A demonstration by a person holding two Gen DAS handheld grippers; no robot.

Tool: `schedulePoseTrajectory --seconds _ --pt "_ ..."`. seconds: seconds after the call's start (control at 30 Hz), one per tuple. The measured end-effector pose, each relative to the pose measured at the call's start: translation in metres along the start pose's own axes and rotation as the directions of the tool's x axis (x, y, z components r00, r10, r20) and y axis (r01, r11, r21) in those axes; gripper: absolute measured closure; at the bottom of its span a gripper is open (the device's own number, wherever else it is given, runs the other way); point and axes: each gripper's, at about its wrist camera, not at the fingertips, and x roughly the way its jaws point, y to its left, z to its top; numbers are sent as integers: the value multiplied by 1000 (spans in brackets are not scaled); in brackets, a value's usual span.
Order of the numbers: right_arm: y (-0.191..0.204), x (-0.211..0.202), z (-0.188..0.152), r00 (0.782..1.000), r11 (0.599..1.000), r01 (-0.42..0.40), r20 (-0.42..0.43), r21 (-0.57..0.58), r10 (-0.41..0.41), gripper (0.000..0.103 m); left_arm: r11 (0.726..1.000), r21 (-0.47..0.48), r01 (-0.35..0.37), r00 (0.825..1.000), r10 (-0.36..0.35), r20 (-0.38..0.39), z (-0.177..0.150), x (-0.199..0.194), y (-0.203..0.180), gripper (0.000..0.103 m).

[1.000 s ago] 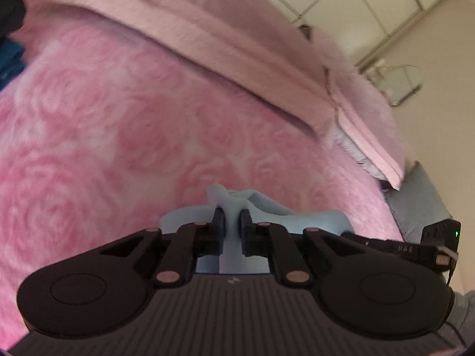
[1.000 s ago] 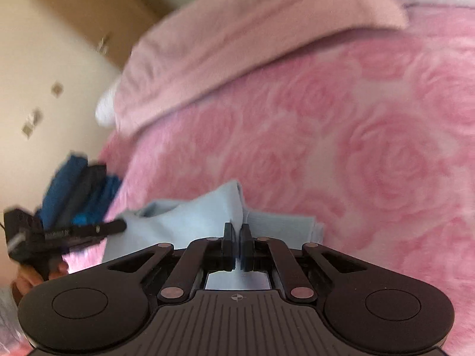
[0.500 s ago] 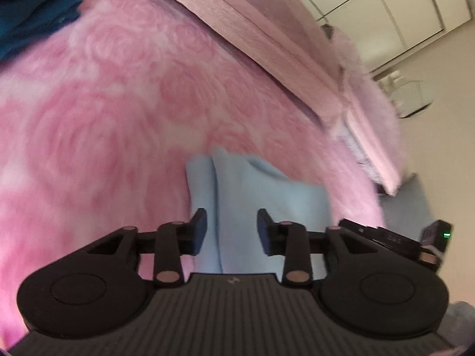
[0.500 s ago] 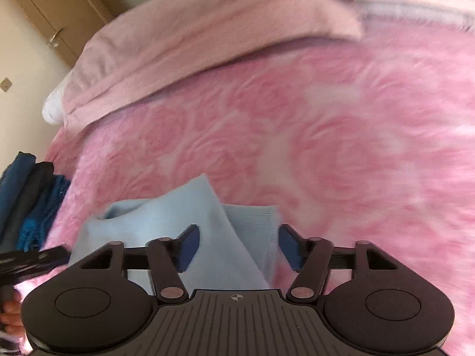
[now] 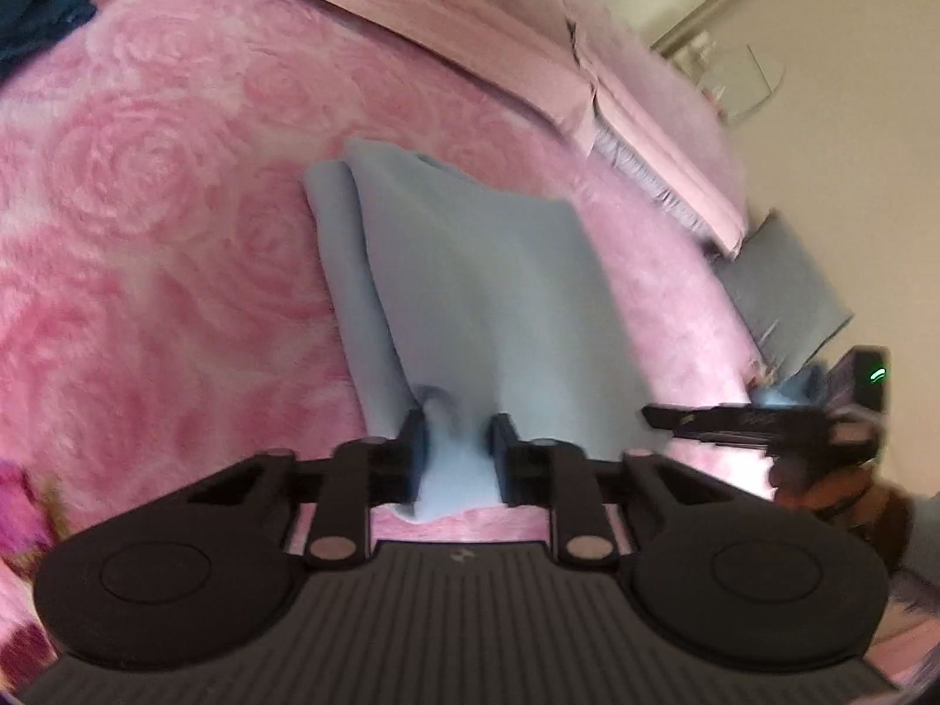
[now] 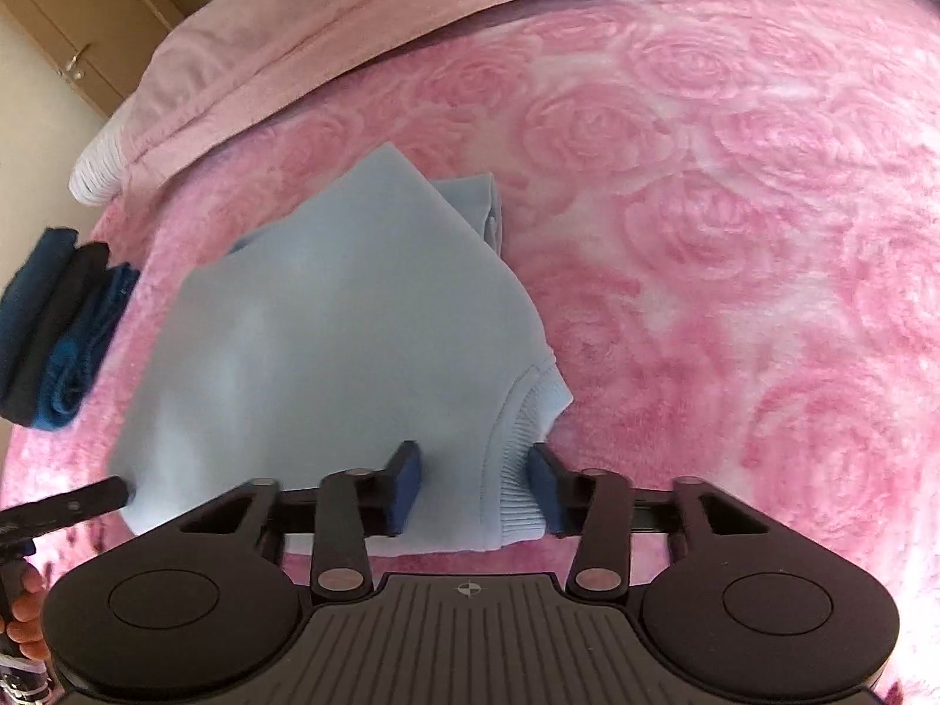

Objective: Fold clothes

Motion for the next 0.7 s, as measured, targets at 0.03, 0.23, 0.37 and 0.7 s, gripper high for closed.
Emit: schedulePoseTrajectory --seconds 0.03,0.23,0.37,0.7 --pt "-1 3 1 1000 1000 1 4 0 -1 67 999 -43 28 1000 -27 14 -2 -4 3 92" --pt "-3 18 -4 1000 1000 -1 25 -15 1 67 893 -439 103 994 -73 84 -43 0 57 92" --pt "-8 9 -3 1000 999 28 5 46 -28 67 953 -302 -14 999 24 31 -25 -9 26 90" --pt "28 -41 -7 984 993 108 147 -38 -102 67 967 98 -236 971 229 70 22 -23 -66 93"
